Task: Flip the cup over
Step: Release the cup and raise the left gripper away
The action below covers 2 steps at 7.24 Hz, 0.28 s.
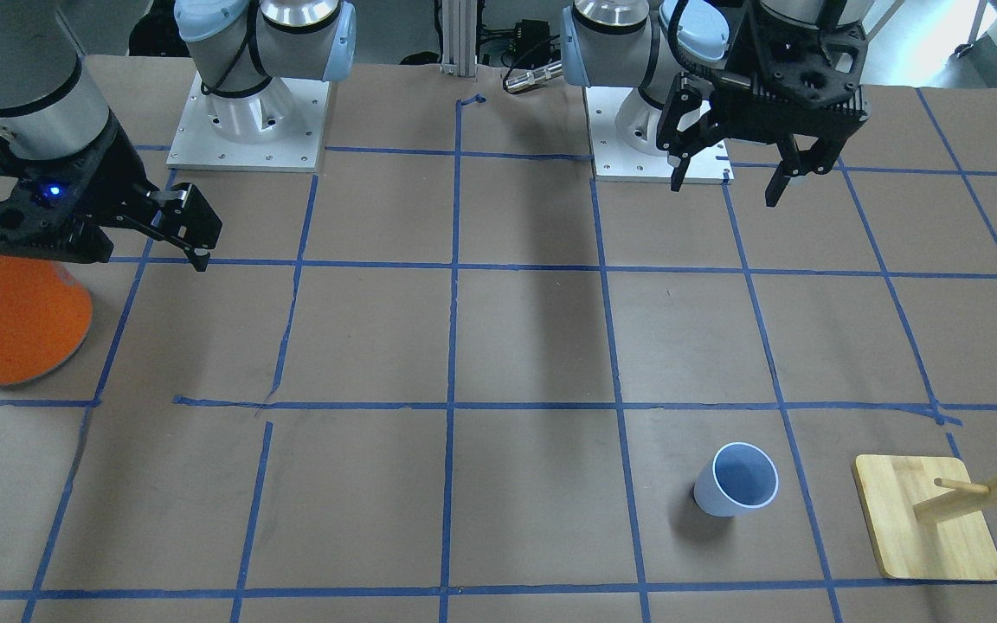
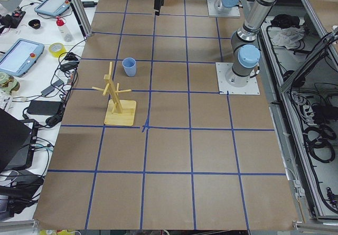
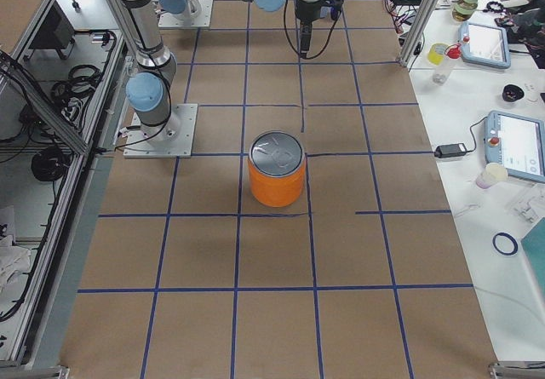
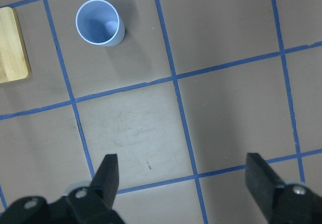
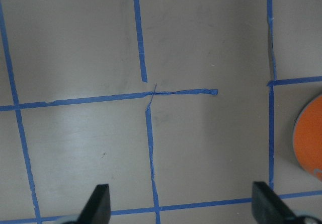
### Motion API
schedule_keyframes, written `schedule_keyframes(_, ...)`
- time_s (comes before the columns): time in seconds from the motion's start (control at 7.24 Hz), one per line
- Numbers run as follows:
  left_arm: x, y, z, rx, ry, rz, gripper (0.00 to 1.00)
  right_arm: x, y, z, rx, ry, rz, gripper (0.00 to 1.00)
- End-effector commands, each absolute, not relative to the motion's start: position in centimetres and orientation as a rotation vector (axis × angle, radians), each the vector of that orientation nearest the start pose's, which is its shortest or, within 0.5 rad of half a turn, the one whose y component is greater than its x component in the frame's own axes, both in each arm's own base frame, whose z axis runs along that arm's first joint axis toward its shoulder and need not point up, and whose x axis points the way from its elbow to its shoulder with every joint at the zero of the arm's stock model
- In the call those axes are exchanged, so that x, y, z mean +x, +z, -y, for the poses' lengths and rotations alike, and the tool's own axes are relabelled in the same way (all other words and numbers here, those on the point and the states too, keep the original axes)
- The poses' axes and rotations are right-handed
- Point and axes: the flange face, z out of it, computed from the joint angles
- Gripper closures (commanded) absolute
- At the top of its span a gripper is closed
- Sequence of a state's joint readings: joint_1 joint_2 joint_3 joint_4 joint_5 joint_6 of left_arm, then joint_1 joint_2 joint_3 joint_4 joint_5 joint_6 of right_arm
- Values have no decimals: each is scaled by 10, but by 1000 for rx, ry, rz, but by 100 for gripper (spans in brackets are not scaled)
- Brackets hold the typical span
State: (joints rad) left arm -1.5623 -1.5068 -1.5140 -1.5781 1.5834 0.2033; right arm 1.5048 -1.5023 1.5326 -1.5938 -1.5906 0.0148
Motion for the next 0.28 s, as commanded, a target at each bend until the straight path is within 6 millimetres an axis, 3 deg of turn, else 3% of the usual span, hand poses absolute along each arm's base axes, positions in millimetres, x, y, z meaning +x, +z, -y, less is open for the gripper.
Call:
schedule_keyframes(0.0,-125,544,472,238,-150,-3105,8,97,474,527,128,13,-3157,0)
schedule_keyframes(0.14,-126,543,472,174,-142,-3115,8,97,473,527,126,15,-3157,0)
